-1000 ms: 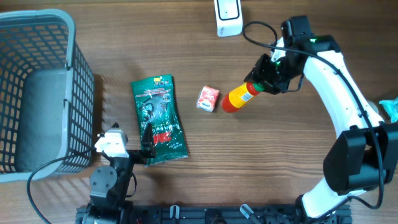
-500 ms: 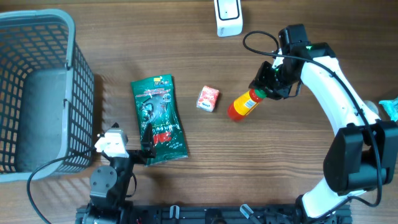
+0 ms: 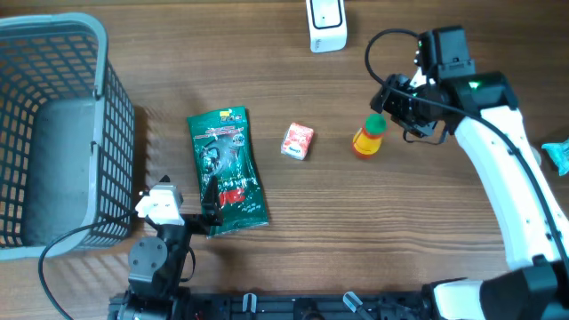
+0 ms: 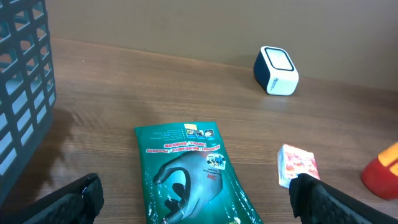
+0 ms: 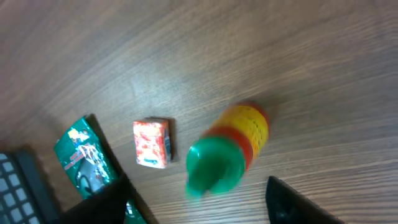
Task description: Scan the item barcode
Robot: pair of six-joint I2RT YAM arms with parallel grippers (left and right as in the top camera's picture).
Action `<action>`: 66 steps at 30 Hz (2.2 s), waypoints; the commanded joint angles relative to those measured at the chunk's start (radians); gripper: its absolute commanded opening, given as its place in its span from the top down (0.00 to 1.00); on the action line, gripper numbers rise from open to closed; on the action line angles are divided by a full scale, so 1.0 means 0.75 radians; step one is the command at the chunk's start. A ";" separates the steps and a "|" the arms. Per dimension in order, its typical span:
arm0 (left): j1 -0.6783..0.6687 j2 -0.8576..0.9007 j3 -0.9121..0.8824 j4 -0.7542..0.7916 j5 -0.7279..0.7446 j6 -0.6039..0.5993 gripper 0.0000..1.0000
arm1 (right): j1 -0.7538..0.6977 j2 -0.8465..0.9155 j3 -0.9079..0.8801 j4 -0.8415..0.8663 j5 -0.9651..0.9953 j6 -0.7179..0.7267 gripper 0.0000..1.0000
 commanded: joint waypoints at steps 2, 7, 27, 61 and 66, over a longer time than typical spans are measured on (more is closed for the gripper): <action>0.005 -0.006 -0.005 0.002 0.011 0.026 0.00 | -0.067 -0.124 0.026 -0.072 0.004 0.153 0.00; 0.005 -0.006 -0.005 0.002 0.011 0.026 0.00 | -0.380 -0.128 0.018 -0.193 -0.228 0.331 0.00; 0.005 -0.006 -0.005 0.002 0.011 0.025 0.00 | 0.128 -0.044 -0.056 0.070 0.435 -0.150 0.00; 0.005 -0.006 -0.005 0.002 0.011 0.026 0.00 | 0.312 0.247 0.009 0.108 0.097 -1.340 0.68; 0.005 -0.006 -0.005 0.002 0.011 0.026 0.00 | 0.312 0.245 0.018 0.072 0.038 -1.404 0.24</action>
